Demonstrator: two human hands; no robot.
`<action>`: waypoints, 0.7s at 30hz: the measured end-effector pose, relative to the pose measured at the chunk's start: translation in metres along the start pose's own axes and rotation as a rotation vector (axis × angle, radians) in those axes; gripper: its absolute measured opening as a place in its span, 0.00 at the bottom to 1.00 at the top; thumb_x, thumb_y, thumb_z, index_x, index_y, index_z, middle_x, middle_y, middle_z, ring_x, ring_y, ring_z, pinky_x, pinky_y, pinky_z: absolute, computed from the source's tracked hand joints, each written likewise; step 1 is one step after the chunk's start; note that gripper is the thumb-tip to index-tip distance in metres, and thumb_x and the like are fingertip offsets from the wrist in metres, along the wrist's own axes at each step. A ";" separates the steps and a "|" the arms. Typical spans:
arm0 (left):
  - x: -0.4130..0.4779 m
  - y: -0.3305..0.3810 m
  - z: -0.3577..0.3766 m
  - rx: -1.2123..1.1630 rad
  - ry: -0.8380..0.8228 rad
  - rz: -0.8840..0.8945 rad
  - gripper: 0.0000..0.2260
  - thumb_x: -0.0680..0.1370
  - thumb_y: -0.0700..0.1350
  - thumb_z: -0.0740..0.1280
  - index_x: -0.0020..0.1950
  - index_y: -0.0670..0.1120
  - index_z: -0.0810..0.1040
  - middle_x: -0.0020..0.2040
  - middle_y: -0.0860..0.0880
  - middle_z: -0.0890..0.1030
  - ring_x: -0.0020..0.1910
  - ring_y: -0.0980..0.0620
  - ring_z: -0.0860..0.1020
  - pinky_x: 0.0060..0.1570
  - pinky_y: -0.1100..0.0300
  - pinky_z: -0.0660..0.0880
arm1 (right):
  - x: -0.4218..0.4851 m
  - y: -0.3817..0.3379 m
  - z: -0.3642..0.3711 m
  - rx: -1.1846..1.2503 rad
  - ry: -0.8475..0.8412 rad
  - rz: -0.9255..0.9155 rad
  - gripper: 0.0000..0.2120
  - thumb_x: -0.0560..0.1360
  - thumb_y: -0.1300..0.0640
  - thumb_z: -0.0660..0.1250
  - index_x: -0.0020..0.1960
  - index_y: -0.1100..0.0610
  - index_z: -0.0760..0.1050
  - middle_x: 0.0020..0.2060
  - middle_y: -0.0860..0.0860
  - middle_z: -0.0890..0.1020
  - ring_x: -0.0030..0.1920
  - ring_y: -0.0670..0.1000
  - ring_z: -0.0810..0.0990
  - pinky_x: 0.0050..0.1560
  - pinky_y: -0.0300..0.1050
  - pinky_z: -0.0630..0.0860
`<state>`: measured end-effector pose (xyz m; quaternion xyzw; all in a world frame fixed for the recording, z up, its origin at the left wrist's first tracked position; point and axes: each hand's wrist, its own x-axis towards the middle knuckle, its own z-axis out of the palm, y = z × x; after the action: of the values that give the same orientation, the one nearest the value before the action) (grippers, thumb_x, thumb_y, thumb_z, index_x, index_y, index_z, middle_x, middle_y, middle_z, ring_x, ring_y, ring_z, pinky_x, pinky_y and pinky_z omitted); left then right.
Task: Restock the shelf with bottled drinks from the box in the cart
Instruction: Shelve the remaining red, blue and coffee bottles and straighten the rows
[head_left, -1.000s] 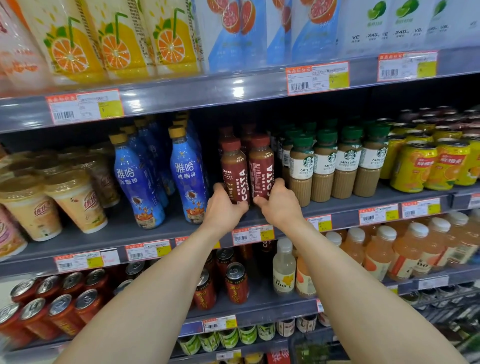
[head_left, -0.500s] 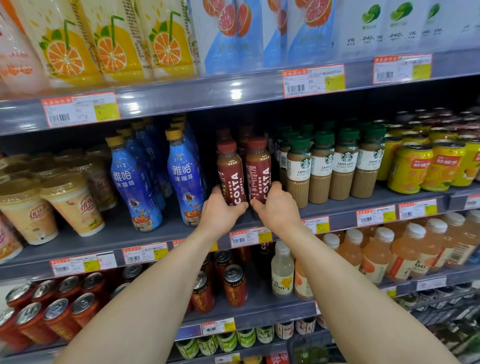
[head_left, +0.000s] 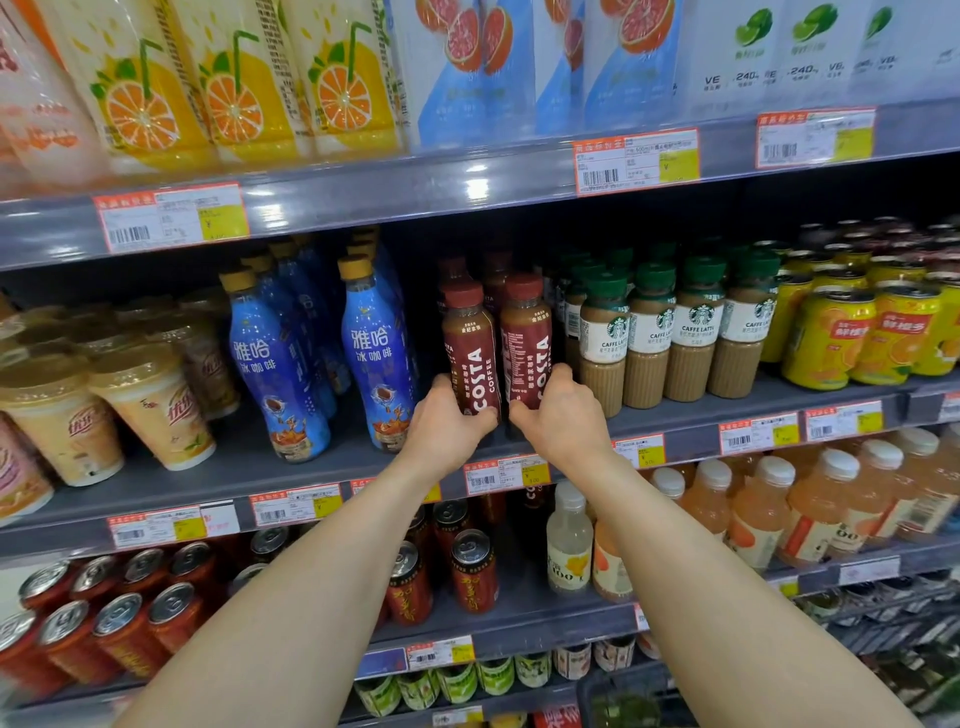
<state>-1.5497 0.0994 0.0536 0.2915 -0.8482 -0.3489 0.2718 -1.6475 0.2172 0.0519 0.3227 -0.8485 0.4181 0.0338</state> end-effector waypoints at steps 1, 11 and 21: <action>0.000 0.000 0.000 0.004 0.002 0.002 0.19 0.73 0.51 0.73 0.59 0.49 0.70 0.47 0.55 0.78 0.44 0.57 0.76 0.40 0.59 0.70 | 0.000 0.000 -0.001 0.002 0.000 -0.001 0.20 0.74 0.50 0.71 0.57 0.61 0.68 0.50 0.57 0.82 0.49 0.59 0.82 0.40 0.44 0.69; -0.002 0.001 -0.001 -0.022 0.005 0.001 0.18 0.73 0.49 0.73 0.59 0.48 0.71 0.48 0.53 0.80 0.44 0.59 0.77 0.37 0.63 0.70 | -0.002 -0.003 -0.004 0.007 -0.002 -0.004 0.20 0.73 0.49 0.71 0.56 0.60 0.68 0.49 0.54 0.81 0.47 0.56 0.81 0.39 0.43 0.68; 0.000 0.001 -0.001 -0.006 -0.011 -0.009 0.20 0.71 0.50 0.72 0.60 0.47 0.71 0.49 0.51 0.81 0.48 0.52 0.79 0.44 0.56 0.74 | -0.003 -0.004 -0.005 0.009 -0.010 0.005 0.20 0.74 0.50 0.71 0.56 0.60 0.68 0.48 0.55 0.81 0.47 0.57 0.81 0.39 0.44 0.69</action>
<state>-1.5495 0.1002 0.0549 0.2926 -0.8472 -0.3544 0.2667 -1.6435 0.2201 0.0568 0.3228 -0.8476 0.4203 0.0273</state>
